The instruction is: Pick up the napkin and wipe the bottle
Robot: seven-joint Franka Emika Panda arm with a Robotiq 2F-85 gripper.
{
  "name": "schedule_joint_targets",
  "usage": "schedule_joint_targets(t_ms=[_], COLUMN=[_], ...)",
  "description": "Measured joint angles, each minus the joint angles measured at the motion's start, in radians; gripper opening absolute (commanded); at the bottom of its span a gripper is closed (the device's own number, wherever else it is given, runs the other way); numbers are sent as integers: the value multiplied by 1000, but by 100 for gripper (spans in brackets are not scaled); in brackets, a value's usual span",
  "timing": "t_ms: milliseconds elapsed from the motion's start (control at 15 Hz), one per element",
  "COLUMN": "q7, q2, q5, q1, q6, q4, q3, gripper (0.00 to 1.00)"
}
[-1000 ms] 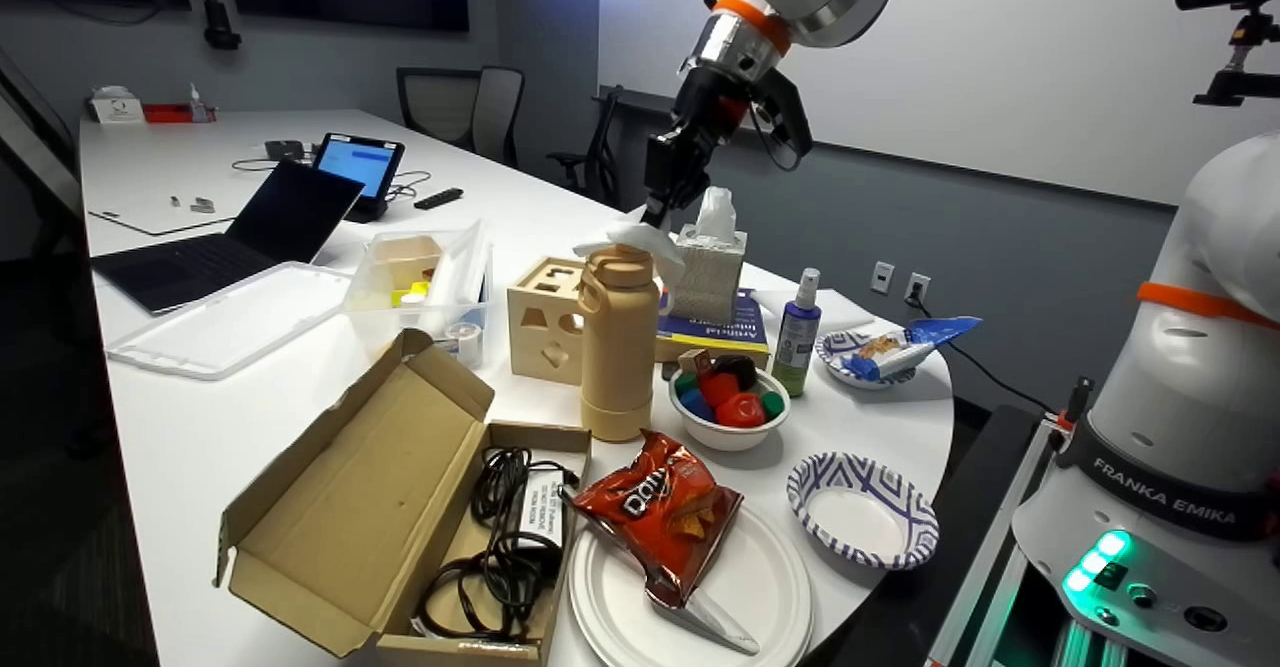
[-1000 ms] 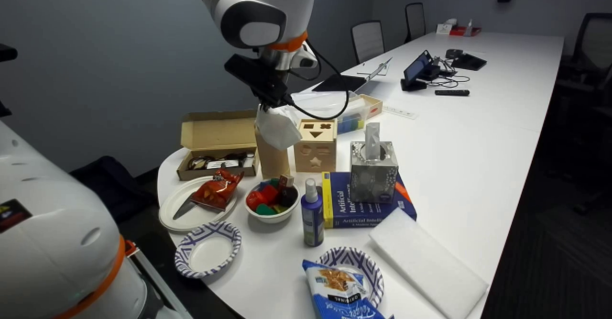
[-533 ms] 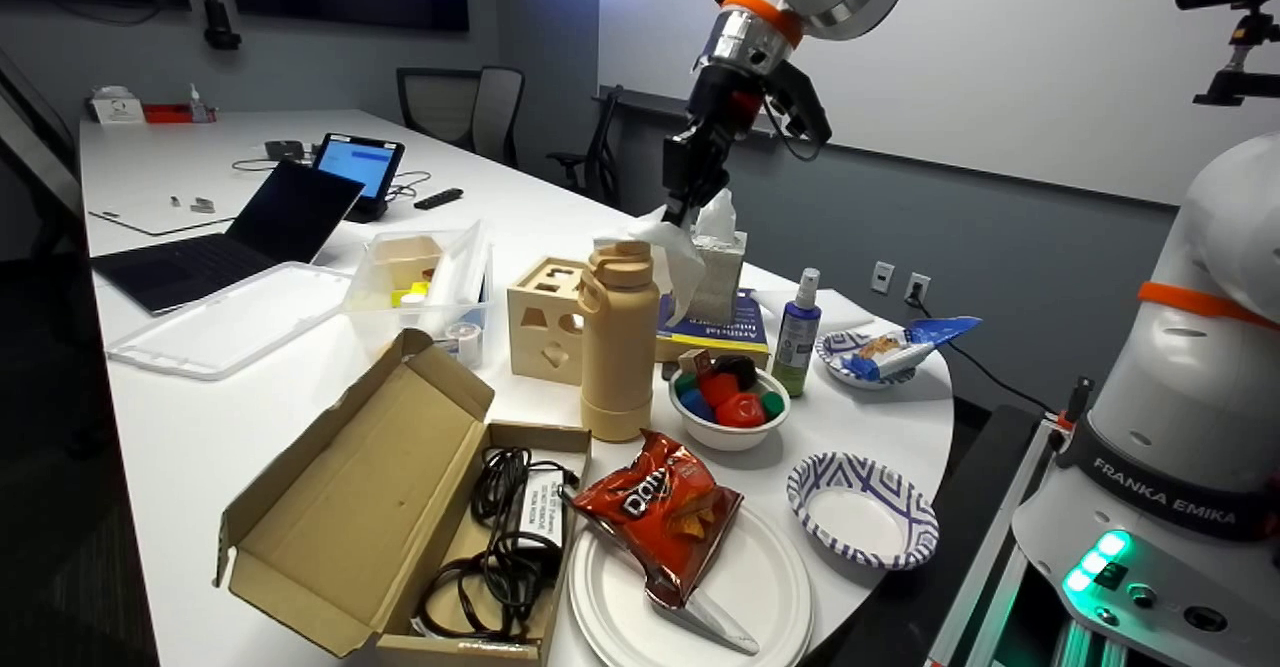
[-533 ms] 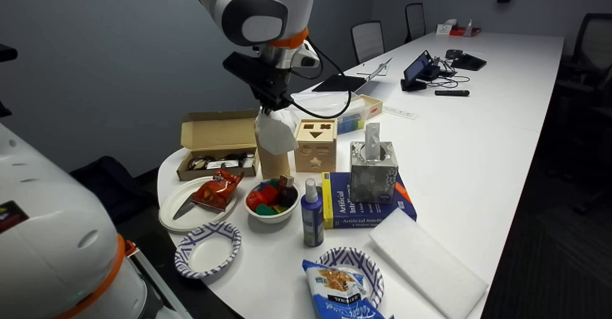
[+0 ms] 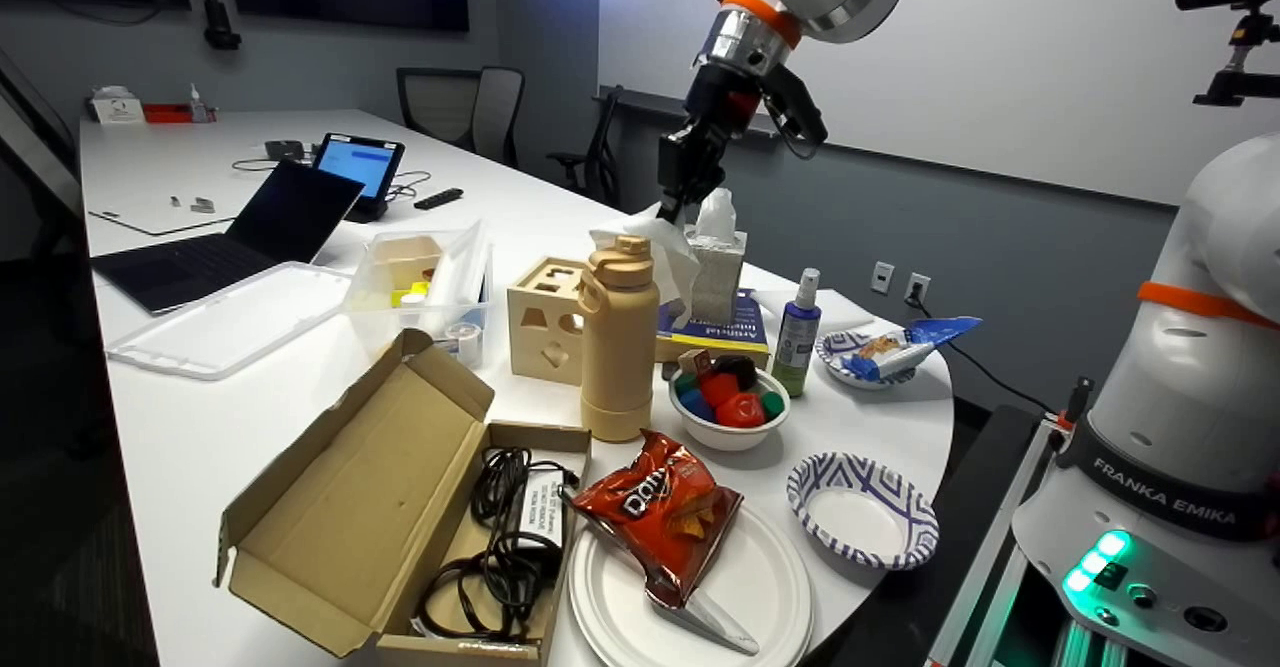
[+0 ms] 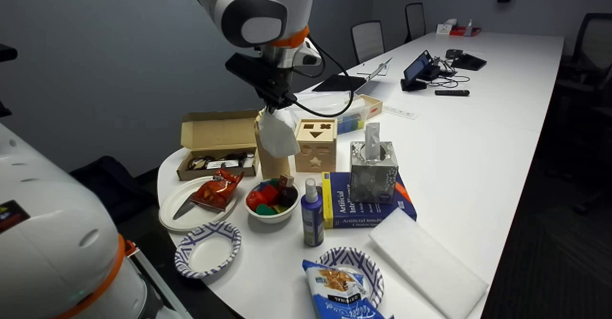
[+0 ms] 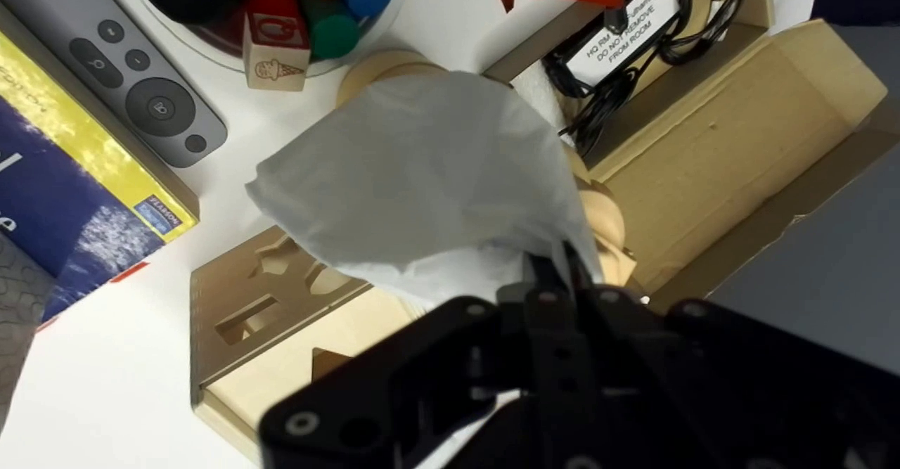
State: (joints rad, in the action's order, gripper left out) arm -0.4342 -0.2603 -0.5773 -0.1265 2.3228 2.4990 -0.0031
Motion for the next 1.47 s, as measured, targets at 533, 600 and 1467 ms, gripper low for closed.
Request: schedule_joint_targets(t_ms=[533, 600, 1467], q7=[-70, -84, -281], q2=[21, 21, 34], q5=[-41, -50, -231], q1=[-33, -37, -63], q6=[34, 50, 17], q4=[-2, -2, -15], q3=[2, 2, -3], gripper=[0, 0, 0])
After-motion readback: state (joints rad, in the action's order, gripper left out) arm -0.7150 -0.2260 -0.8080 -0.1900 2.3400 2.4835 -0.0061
